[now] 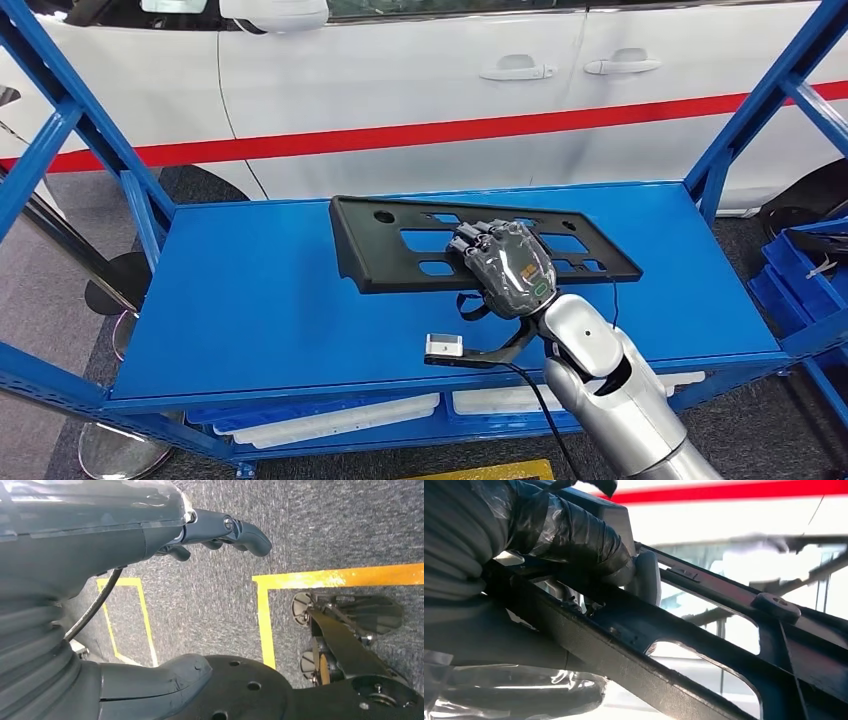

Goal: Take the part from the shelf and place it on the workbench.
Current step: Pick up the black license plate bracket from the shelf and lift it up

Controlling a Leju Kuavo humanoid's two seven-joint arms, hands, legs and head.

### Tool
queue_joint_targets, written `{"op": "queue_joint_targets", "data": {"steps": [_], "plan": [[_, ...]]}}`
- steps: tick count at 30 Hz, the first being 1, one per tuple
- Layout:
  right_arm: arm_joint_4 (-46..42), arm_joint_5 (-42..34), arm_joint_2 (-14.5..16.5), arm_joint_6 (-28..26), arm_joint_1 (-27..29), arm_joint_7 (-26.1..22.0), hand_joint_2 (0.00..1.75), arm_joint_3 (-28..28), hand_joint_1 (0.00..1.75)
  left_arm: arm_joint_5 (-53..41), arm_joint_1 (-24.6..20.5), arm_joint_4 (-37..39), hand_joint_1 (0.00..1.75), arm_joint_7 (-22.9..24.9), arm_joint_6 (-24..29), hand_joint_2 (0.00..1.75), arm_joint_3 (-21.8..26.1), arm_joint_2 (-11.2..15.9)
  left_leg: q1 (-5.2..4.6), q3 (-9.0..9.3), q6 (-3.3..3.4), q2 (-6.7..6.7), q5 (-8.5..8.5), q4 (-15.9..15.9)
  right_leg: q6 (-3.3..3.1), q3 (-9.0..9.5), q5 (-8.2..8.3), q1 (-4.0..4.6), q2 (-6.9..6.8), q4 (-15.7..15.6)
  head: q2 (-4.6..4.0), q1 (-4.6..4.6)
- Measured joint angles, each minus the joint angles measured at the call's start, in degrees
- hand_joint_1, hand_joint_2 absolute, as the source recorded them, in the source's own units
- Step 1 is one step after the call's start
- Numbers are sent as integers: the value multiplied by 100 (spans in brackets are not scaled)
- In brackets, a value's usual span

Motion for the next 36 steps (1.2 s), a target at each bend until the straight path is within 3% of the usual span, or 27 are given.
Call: {"op": "queue_joint_targets", "data": {"steps": [14,21,23,26,27,28,29,32,34,36], "plan": [[-350,396,0,-110,245,87,175,-67,175,-81,-1,0,0,0,29,175,-1,0,-30,-8,16,-1,-11,15,11,1,3,-17,-1,-7,0,0],[-419,495,-1,-155,321,116,175,-114,175,-102,-3,0,0,0,48,175,-8,-2,-29,-4,94,6,4,-6,89,12,10,-51,-1,-26,0,-1],[-443,496,-2,-158,329,117,175,-137,175,-103,-5,0,0,0,48,175,-11,-8,9,33,153,27,56,-89,107,-63,-163,-47,-11,172,0,1],[-450,498,-4,-161,355,120,175,-160,175,-104,-6,0,0,0,48,175,-13,-11,24,40,188,56,90,-115,134,-484,-742,-67,-23,1165,0,1],[-449,503,-5,-161,370,120,175,-163,175,-105,-3,0,0,0,49,175,-13,-11,26,33,188,62,95,-107,153,-586,-839,-81,-26,1426,0,1],[-449,516,-5,-163,382,120,175,-165,175,-107,0,0,0,0,50,175,-13,-11,30,22,185,67,99,-94,172,-598,-826,-97,-31,1502,0,1],[-450,540,-5,-167,389,120,175,-168,175,-111,1,0,0,0,51,175,-14,-12,38,10,174,66,93,-73,190,-500,-706,-118,-40,1362,0,0],[-475,634,-6,-188,392,119,175,-169,175,-131,-4,0,0,-5,50,175,-18,-15,61,-42,80,58,48,32,221,60,-294,-153,-57,392,0,-1],[-500,687,-7,-213,399,115,175,-167,175,-140,-8,0,0,-11,50,175,-21,-14,48,-75,-10,46,47,85,166,171,-253,-123,-40,152,0,-3],[-510,746,-10,-243,409,111,175,-162,175,-145,-7,0,0,-14,47,175,-22,-11,48,-103,-89,40,63,100,70,117,-211,-109,-33,152,0,-3]]}}
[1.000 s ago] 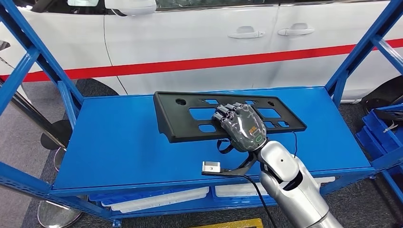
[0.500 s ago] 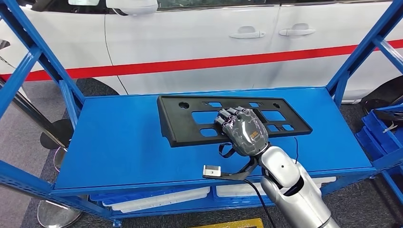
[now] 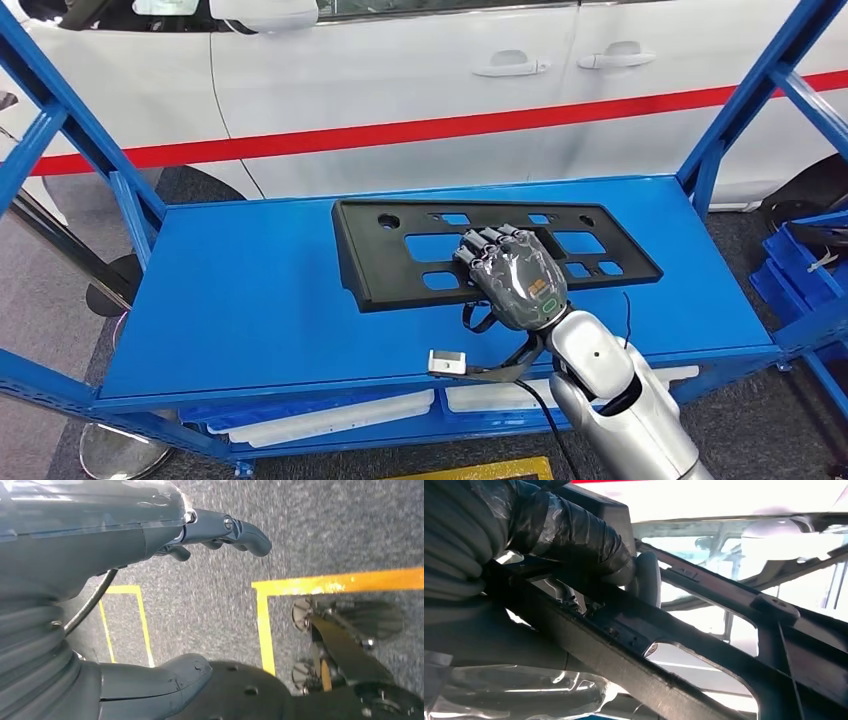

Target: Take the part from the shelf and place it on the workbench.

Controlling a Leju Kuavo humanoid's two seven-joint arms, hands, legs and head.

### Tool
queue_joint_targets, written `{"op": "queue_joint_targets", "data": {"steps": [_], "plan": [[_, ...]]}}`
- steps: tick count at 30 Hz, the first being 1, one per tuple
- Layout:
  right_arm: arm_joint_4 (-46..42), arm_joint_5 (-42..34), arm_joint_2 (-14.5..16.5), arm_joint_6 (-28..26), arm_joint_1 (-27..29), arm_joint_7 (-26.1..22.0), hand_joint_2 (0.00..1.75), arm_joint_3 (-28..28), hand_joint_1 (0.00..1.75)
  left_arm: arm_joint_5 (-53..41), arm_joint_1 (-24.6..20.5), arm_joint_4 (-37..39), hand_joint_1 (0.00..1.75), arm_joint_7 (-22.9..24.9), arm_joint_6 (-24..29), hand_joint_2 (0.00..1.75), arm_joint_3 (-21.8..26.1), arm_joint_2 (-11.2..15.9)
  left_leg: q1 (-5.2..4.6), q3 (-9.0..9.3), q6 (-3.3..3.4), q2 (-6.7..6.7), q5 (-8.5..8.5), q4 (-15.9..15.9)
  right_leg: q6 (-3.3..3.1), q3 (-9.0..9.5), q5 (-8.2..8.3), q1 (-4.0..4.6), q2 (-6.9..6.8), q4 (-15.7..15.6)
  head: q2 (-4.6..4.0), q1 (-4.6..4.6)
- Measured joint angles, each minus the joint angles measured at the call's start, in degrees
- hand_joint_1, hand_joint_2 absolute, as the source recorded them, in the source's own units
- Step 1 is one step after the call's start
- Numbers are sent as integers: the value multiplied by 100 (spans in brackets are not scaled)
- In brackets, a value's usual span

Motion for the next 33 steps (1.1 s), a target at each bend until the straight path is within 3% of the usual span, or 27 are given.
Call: {"op": "queue_joint_targets", "data": {"steps": [1,3,5,7,8,9,11,13,16,17,18,20,21,22,23,25,27,28,29,31,32,33], "plan": [[-4,35,-2,-14,3,-2,175,9,175,3,1,0,0,-1,-3,175,0,3,8,-33,-32,0,-47,33,-53,-26,24,-1,-6,-14,0,-1],[-18,127,-3,-39,5,-2,175,51,175,25,5,0,0,-1,-19,175,1,14,29,-165,-76,1,-364,342,-162,-97,97,-9,-24,-43,0,-2],[-28,223,3,-50,4,28,175,147,175,57,6,0,0,-1,-43,175,4,33,34,-379,-95,-1,-846,1035,-227,-196,173,27,-36,-38,0,-2],[-28,284,8,-50,9,71,175,270,175,71,7,0,0,-1,-69,175,8,57,34,-436,-97,-1,-1046,1495,-247,-315,258,69,-41,-24,0,-1],[-28,294,9,-53,11,90,175,321,175,71,6,0,0,-1,-76,175,9,69,32,-316,-83,-1,-970,1420,-247,-376,300,84,-42,-13,0,-2],[-28,298,11,-55,12,106,175,359,175,70,5,0,0,-1,-81,175,9,78,28,-96,-56,-1,-827,1147,-240,-435,341,97,-41,-2,0,-2],[-32,299,13,-63,12,136,175,405,175,69,-8,-2,0,-2,-83,175,9,102,0,440,14,-2,-646,361,-208,-524,429,111,-42,16,0,-1],[-38,299,13,-76,11,153,175,441,175,69,-16,-3,0,-3,-84,175,9,118,-45,678,58,-8,-612,-78,-141,-548,524,105,-50,0,0,1],[-48,293,11,-101,10,174,175,492,175,68,-14,-3,0,-4,-84,175,9,121,-57,626,119,2,-465,-172,-35,-543,634,92,-50,-61,0,2],[-49,283,9,-107,9,182,175,502,175,68,-15,-3,0,-6,-84,175,9,120,-41,589,158,17,-384,-206,-12,-573,522,94,-45,1,0,3],[-52,267,8,-111,6,190,175,507,175,67,-15,-2,0,-9,-85,175,9,120,-24,532,196,34,-298,-237,8,-633,291,94,-40,177,0,4],[-59,227,8,-115,1,196,175,516,175,66,-16,-3,0,-14,-85,175,9,122,-16,365,246,57,-140,-247,38,-809,-343,82,-36,855,0,4],[-63,202,8,-114,2,195,175,525,175,64,-15,-3,0,-14,-87,175,9,124,-17,266,248,64,-70,-239,55,-872,-546,74,-37,1232,0,4],[-63,172,8,-113,4,193,175,536,175,62,-14,-3,0,-14,-88,175,9,124,-17,166,239,69,-3,-226,72,-868,-595,63,-37,1492,0,3],[-64,141,8,-112,5,192,175,549,175,59,-14,-3,0,-14,-90,175,9,125,-16,69,225,71,58,-208,85,-781,-521,50,-37,1586,0,3],[-74,81,8,-110,1,188,175,567,175,54,-13,-2,0,-14,-91,175,9,124,-7,-105,183,69,154,-145,96,-269,-235,19,-39,1103,0,2],[-101,22,8,-110,-7,179,175,580,175,50,-12,-2,0,-15,-91,175,9,122,-16,-226,120,62,223,-67,71,345,-272,25,-34,270,0,1],[-116,-7,8,-111,-9,172,175,586,175,49,-13,-2,0,-16,-91,175,9,122,-23,-251,86,59,253,-44,47,512,-350,36,-29,4,0,2],[-133,-32,8,-110,-9,165,175,591,175,47,-13,-2,0,-16,-91,175,9,122,-27,-267,47,57,296,-41,11,567,-409,61,-24,-123,0,0],[-154,-63,7,-111,-9,154,175,596,175,41,-4,-2,0,-14,-89,175,10,122,-10,-291,-31,52,350,-41,-87,495,-331,68,-33,-144,0,1],[-162,-72,7,-111,-12,151,175,597,175,34,4,-2,0,-10,-85,175,11,122,3,-334,-64,46,269,14,-149,436,-269,66,-44,-149,0,-1],[-170,-79,7,-112,-11,149,175,597,175,24,12,-2,0,-1,-79,175,11,122,13,-399,-89,41,72,157,-204,366,-197,55,-57,-158,0,0]]}}
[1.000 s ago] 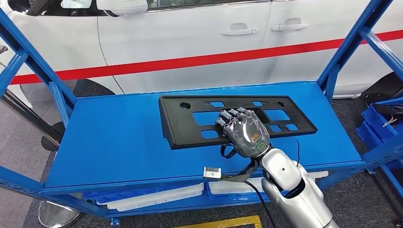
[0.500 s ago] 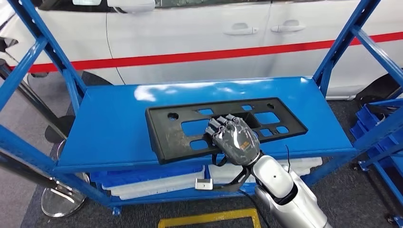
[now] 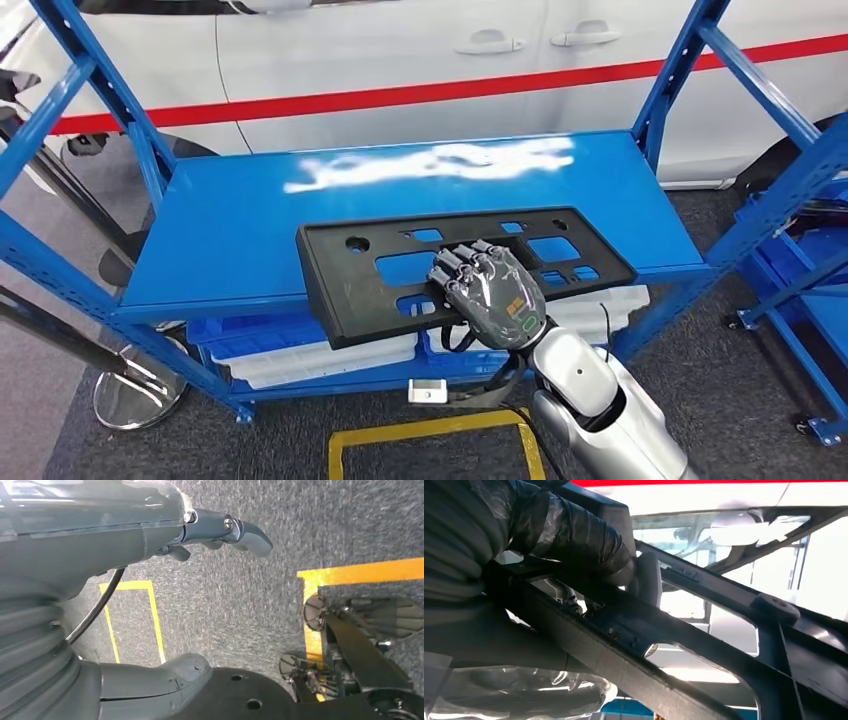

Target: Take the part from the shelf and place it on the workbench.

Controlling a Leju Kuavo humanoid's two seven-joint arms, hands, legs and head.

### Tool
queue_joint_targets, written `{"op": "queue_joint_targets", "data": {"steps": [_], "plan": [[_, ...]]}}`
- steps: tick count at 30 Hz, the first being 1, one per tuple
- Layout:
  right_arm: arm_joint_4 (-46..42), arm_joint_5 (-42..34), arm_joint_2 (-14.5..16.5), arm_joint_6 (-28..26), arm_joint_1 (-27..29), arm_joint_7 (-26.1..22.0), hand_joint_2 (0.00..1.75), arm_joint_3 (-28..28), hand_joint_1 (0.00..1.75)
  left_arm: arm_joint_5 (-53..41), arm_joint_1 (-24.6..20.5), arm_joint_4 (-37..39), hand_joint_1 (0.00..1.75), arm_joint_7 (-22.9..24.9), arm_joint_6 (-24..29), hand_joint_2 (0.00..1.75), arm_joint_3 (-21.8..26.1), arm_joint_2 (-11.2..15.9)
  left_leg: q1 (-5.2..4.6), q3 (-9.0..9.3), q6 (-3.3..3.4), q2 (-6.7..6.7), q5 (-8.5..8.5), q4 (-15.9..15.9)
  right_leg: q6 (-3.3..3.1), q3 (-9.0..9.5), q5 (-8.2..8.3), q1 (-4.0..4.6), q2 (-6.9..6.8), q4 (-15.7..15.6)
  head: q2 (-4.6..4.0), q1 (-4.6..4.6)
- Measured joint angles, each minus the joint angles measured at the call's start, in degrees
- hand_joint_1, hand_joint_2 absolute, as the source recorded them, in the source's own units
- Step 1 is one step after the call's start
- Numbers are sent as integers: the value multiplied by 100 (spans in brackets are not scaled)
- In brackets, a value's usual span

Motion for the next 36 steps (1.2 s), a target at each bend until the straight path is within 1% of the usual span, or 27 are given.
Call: {"op": "queue_joint_targets", "data": {"steps": [3,4,5,6,8,10,11,12,14,15,16,18,19,20,21,22,23,25,26,28,29,30,31,33,34,35,36], "plan": [[-34,-37,-1,1,22,-12,175,-7,175,-26,6,0,0,25,18,175,0,-7,13,-244,-52,-4,-830,957,-73,-270,219,14,-10,8,0,-1],[-42,-53,-1,2,36,-26,175,-9,175,-31,5,0,0,29,24,175,0,-13,14,-266,-64,-3,-931,1255,-73,-365,287,25,-10,16,0,-1],[-46,-68,-2,3,50,-40,175,-11,175,-34,5,0,0,33,30,175,0,-17,14,-216,-66,-3,-896,1405,-68,-460,353,35,-11,28,0,-1],[-48,-79,-2,3,62,-51,175,-13,175,-36,5,0,0,37,36,175,0,-20,13,-76,-57,-3,-762,1366,-59,-549,413,44,-11,40,0,-1],[-56,-86,-3,2,74,-59,175,-15,175,-37,-3,-1,0,43,47,175,0,-21,-1,487,5,-12,-523,723,-28,-700,528,57,-7,70,0,-1],[-80,-88,-4,2,76,-59,175,-23,175,-38,-20,-4,0,50,53,175,0,-17,-37,1046,75,-22,-573,-90,31,-780,635,63,-7,82,0,-1],[-91,-88,-4,3,74,-61,175,-27,175,-38,-27,-6,0,55,54,175,0,-16,-60,1174,102,-26,-633,-318,69,-792,688,56,-11,72,0,-1],[-98,-88,-4,3,73,-64,175,-30,175,-38,-29,-7,0,61,54,175,0,-16,-77,1198,125,-26,-633,-409,110,-793,746,48,-14,51,0,-1],[-99,-89,-4,7,74,-74,175,-30,175,-40,-26,-5,0,75,52,175,0,-23,-59,1116,198,-5,-504,-448,182,-821,732,34,-9,61,0,-1],[-99,-89,-4,8,75,-78,175,-30,175,-44,-24,-5,0,80,50,175,0,-26,-44,1059,247,11,-423,-468,207,-870,570,33,-1,168,0,1],[-98,-89,-5,9,76,-79,175,-30,175,-48,-22,-4,0,84,48,175,0,-28,-28,986,285,29,-337,-485,226,-945,300,31,7,387,0,2],[-98,-88,-4,11,77,-80,175,-30,175,-53,-24,-5,0,85,46,175,0,-27,-38,797,322,43,-187,-468,256,-1110,-274,26,12,1076,0,2],[-98,-88,-3,11,80,-81,175,-29,175,-54,-25,-5,0,85,45,175,0,-25,-40,689,317,45,-114,-450,271,-1147,-391,23,11,1406,0,1],[-98,-88,-3,12,81,-82,175,-28,175,-54,-25,-6,0,85,43,175,0,-23,-42,576,309,46,-47,-425,283,-1121,-362,19,11,1607,0,1],[-98,-88,-3,12,81,-82,175,-28,175,-55,-24,-7,0,85,39,175,0,-23,-42,462,295,46,16,-391,290,-1002,-222,12,11,1626,0,1],[-98,-88,-3,12,79,-84,175,-28,175,-57,-23,-7,0,85,35,175,0,-23,-40,357,278,45,68,-350,289,-779,-57,3,10,1434,0,1],[-98,-88,-3,12,73,-84,175,-28,175,-60,-22,-7,0,85,32,175,0,-23,-42,262,255,42,112,-301,281,-473,2,-3,10,1068,0,1],[-98,-89,-3,11,60,-89,175,-26,175,-68,-22,-6,0,82,27,175,0,-23,-52,136,190,34,194,-223,226,59,-108,18,18,299,0,-1],[-98,-93,-3,11,52,-90,175,-23,175,-70,-22,-6,0,77,25,175,0,-22,-58,107,152,31,241,-209,186,179,-191,38,22,84,0,-3],[-98,-110,-3,14,47,-92,175,-19,175,-76,-15,-7,0,65,19,175,0,-20,-55,80,79,26,337,-225,87,148,-141,54,18,13,0,-2],[-98,-127,-3,15,42,-94,175,-17,175,-79,-8,-7,0,61,17,175,0,-18,-46,48,48,19,304,-200,40,102,-81,47,6,4,0,-3],[-98,-150,-2,18,40,-97,175,-15,175,-83,-2,-7,0,56,15,175,0,-15,-37,-8,18,12,145,-93,-13,36,-9,36,-8,-8,0,-2],[-98,-175,-2,20,39,-104,175,-14,175,-86,4,-7,0,50,14,175,0,-11,-27,-81,-8,5,-122,120,-55,-47,70,25,-20,-17,0,-4],[-98,-222,-1,26,45,-126,175,-13,175,-90,6,-6,0,37,10,175,0,-10,-18,-228,-53,0,-744,800,-99,-250,227,36,-27,-7,0,-5],[-98,-235,-1,30,53,-137,175,-13,175,-92,6,-5,0,33,8,175,0,-10,-17,-255,-67,0,-889,1133,-98,-360,306,43,-27,2,0,-5],[-98,-242,-1,36,60,-147,175,-13,175,-93,5,-5,0,29,5,175,0,-11,-17,-225,-72,0,-883,1350,-92,-471,383,48,-27,15,0,-5],[-98,-246,-1,40,68,-155,175,-13,175,-94,4,-5,0,28,3,175,0,-10,-18,-113,-66,0,-754,1401,-82,-582,458,52,-27,29,0,-5]]}}
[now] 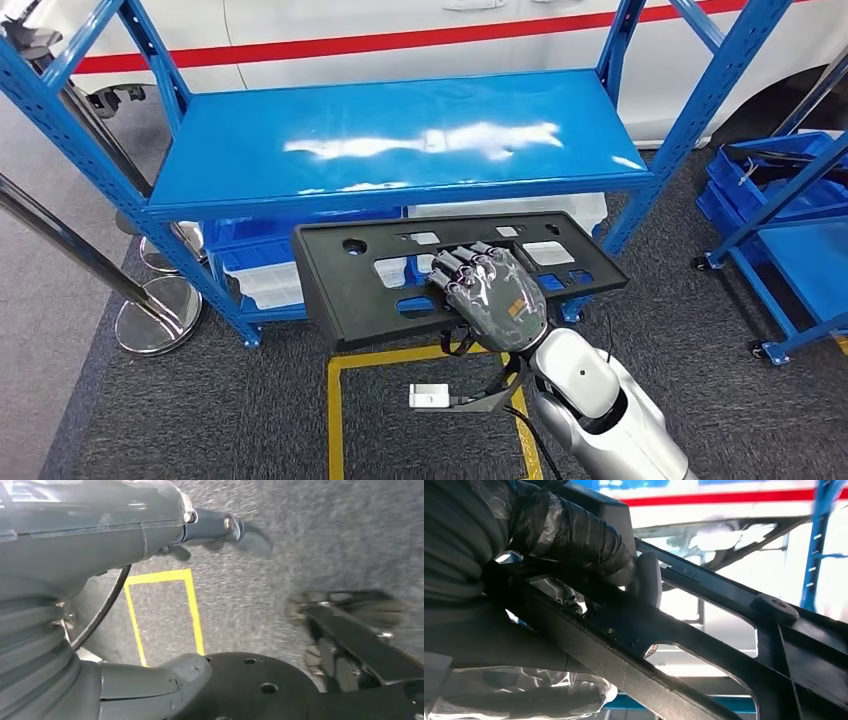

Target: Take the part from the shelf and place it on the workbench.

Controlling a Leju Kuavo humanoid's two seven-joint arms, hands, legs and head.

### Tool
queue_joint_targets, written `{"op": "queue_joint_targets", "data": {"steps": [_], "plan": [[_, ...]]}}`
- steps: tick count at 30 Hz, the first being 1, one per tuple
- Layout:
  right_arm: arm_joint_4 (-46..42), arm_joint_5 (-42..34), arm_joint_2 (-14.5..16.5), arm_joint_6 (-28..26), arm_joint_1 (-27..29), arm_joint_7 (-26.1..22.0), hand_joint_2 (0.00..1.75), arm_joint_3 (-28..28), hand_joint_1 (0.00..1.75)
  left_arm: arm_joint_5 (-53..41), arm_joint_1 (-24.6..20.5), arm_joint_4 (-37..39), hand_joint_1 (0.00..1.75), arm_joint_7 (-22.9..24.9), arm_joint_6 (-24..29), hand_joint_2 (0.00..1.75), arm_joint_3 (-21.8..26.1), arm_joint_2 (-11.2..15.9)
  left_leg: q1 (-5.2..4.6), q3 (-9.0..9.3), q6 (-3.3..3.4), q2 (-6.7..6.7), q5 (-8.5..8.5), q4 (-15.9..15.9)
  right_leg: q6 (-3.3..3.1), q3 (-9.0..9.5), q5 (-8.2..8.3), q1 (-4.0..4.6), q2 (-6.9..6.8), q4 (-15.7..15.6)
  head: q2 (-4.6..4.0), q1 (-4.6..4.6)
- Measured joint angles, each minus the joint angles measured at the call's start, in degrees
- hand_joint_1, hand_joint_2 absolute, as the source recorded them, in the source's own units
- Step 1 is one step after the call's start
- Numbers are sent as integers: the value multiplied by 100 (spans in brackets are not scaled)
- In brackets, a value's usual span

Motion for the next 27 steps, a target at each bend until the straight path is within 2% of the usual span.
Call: {"op": "queue_joint_targets", "data": {"steps": [1,2,3,4,5,6,8,9,10,12,13,14,15,16,17,18,19,20,21,23,24,25,27], "plan": [[0,-4,0,3,5,-4,175,0,175,-1,-2,-1,0,-1,1,175,0,2,-3,210,20,-2,172,-151,15,-101,70,3,2,14,0,0],[0,-9,0,5,8,-7,175,0,175,-2,-8,-2,0,-2,2,175,0,7,-9,516,55,-8,276,-478,31,-180,136,3,3,28,0,-1],[0,-13,0,4,9,-7,175,0,175,-2,-16,-4,0,-4,2,175,0,16,-23,885,95,-16,260,-941,56,-241,196,10,5,41,0,-1],[0,-17,0,2,9,-7,175,0,175,-2,-25,-7,0,-6,3,175,0,25,-37,1193,131,-24,173,-1371,85,-275,256,13,1,45,0,0],[0,-21,1,1,7,-7,175,1,175,-2,-33,-10,0,-9,3,175,0,32,-57,1399,162,-30,75,-1690,121,-288,319,9,-6,37,0,1],[0,-24,1,0,6,-7,175,1,175,-2,-37,-12,0,-11,3,175,0,37,-77,1488,186,-32,22,-1870,161,-292,383,4,-13,17,0,1],[0,-29,1,1,9,-7,175,2,175,-3,-33,-11,0,-11,3,175,0,35,-71,1422,248,-12,126,-1927,234,-308,462,-12,-13,-20,0,1],[0,-30,1,1,13,-7,175,1,175,-3,-30,-11,0,-10,2,175,0,33,-59,1359,296,5,207,-1939,256,-347,340,-16,-2,45,0,2],[0,-30,0,1,17,-7,175,1,175,-4,-27,-11,0,-8,2,175,0,32,-43,1282,335,23,295,-1954,273,-404,107,-19,8,204,0,2],[0,-32,0,1,21,-7,175,0,175,-3,-26,-12,0,-7,3,175,0,31,-46,1093,384,42,459,-1947,295,-556,-551,-32,20,837,0,3],[0,-36,0,3,23,-7,175,0,175,-3,-25,-12,0,-7,6,175,0,31,-51,993,383,45,536,-1935,308,-611,-752,-34,20,1210,0,3],[1,-44,0,10,25,-8,175,0,175,-2,-25,-12,0,-7,9,175,0,31,-56,884,377,47,609,-1917,317,-624,-811,-35,20,1510,0,2],[1,-54,0,21,25,-9,175,0,175,-2,-25,-12,0,-7,11,175,0,31,-60,772,368,47,674,-1889,319,-566,-733,-34,20,1658,0,2],[1,-66,0,34,25,-12,175,0,175,-3,-24,-12,0,-7,14,175,0,31,-62,662,355,47,729,-1851,312,-412,-575,-34,20,1610,0,2],[1,-75,0,46,25,-18,175,0,175,-4,-24,-12,0,-8,19,175,0,30,-62,563,341,46,775,-1808,295,-159,-430,-32,20,1358,0,2],[1,-82,0,53,23,-22,175,-1,175,-10,-23,-12,0,-8,25,175,0,27,-68,476,321,43,812,-1760,269,165,-403,-20,20,947,0,2],[-1,-87,1,55,21,-27,175,-2,175,-20,-22,-12,0,-9,33,175,0,23,-73,412,295,40,848,-1717,238,468,-459,-6,20,518,0,1],[-1,-92,1,57,21,-31,175,-2,175,-30,-21,-12,0,-10,40,175,0,20,-76,371,265,37,887,-1690,207,677,-543,13,22,193,0,1],[-1,-102,1,60,21,-35,175,-3,175,-38,-21,-12,0,-11,46,175,0,16,-75,343,230,36,932,-1677,176,784,-623,35,24,-5,0,-1],[2,-123,1,67,27,-41,175,-2,175,-45,-16,-12,0,-16,52,175,0,17,-64,310,157,30,998,-1673,97,738,-563,33,13,-64,0,0],[3,-132,2,69,28,-42,175,-1,175,-45,-11,-12,0,-22,54,175,0,20,-58,270,124,22,925,-1625,46,687,-504,22,2,-74,0,-1],[4,-135,3,69,31,-42,175,1,175,-46,-5,-12,0,-29,52,175,0,23,-52,210,95,13,752,-1497,-5,621,-434,6,-9,-87,0,-1],[5,-138,7,68,38,-42,175,5,175,-46,1,-12,0,-52,45,175,0,27,-32,37,50,3,179,-934,-64,455,-291,4,-16,-88,0,-2]]}}
